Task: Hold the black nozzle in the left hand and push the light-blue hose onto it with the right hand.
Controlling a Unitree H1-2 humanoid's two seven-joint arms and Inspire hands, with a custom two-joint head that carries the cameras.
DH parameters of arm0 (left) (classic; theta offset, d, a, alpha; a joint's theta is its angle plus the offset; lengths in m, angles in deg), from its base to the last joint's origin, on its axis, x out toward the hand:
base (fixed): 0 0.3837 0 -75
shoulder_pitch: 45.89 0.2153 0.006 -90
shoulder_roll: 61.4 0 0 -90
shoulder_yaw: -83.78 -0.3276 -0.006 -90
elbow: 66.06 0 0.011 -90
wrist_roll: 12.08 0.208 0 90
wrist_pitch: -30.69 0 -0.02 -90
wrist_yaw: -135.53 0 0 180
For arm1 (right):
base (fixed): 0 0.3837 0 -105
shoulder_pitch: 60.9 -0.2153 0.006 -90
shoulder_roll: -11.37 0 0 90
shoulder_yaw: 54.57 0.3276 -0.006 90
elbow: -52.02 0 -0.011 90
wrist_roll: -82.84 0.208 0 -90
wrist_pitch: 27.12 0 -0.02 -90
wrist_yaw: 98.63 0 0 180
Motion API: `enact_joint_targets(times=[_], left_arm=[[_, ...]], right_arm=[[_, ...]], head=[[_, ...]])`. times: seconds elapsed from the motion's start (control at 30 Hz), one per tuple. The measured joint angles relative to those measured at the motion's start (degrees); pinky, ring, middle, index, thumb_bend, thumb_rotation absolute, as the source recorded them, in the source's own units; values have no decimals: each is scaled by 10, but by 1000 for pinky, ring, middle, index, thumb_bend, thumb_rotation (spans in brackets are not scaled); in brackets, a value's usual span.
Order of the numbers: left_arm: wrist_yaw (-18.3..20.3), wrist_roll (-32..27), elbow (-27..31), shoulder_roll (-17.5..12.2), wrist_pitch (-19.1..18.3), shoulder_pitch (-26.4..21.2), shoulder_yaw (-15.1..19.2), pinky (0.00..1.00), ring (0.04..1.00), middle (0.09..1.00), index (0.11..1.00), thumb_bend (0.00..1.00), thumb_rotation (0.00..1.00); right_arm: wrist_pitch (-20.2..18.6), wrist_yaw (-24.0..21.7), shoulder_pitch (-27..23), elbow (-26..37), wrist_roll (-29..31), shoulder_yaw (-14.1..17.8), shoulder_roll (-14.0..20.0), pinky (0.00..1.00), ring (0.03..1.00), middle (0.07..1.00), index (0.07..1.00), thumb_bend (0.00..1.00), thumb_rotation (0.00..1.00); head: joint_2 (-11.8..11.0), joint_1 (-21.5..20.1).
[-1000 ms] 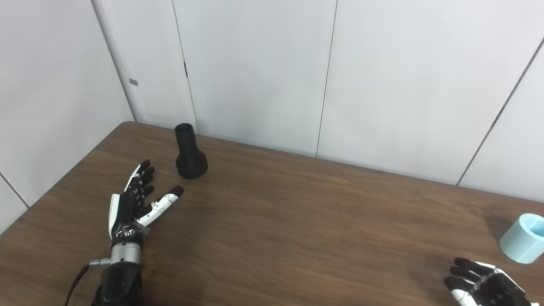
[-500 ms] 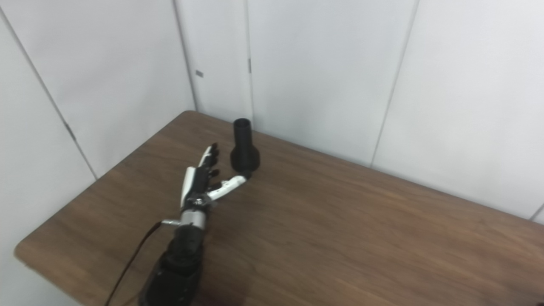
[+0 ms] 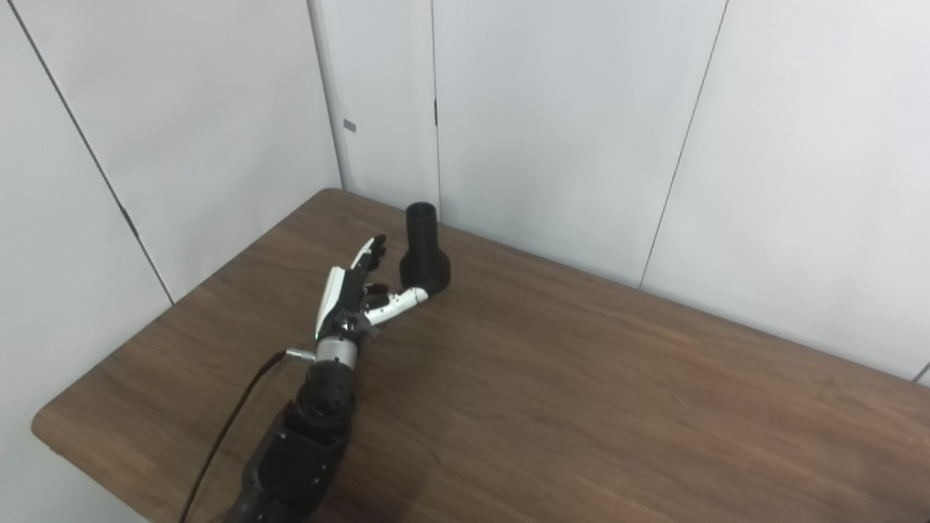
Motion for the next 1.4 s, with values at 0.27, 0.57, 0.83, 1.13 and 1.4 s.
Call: enact_joint_targets(times=[0.27, 0.57, 0.83, 1.13, 1.4], left_arm=[[-9, -1, -22, -5, 3, -14, 2, 895, 949, 950, 965, 1000, 386], [6, 0, -32, -28, -23, -33, -10, 891, 953, 955, 976, 1000, 390], [32, 11, -34, -62, -61, -49, -42, 997, 999, 940, 941, 1000, 394], [35, -14, -40, -63, -39, -49, -29, 983, 973, 922, 945, 1000, 408], [35, -20, -39, -64, 1, -41, -24, 883, 931, 907, 951, 1000, 457]], right_arm=[[4, 0, -2, -4, -2, 0, 1, 430, 552, 581, 491, 489, 160], [4, -1, 0, -2, -2, -3, 1, 434, 557, 582, 491, 489, 162], [4, -1, 3, 1, -3, -3, 0, 421, 547, 573, 489, 493, 165], [5, 0, 4, 3, -11, -5, -2, 429, 552, 573, 489, 496, 172], [10, -1, -1, -3, -11, -5, -2, 429, 552, 575, 489, 498, 175]], head=[[-3, -4], [-5, -15], [-6, -24], [-11, -24], [-14, -21]])
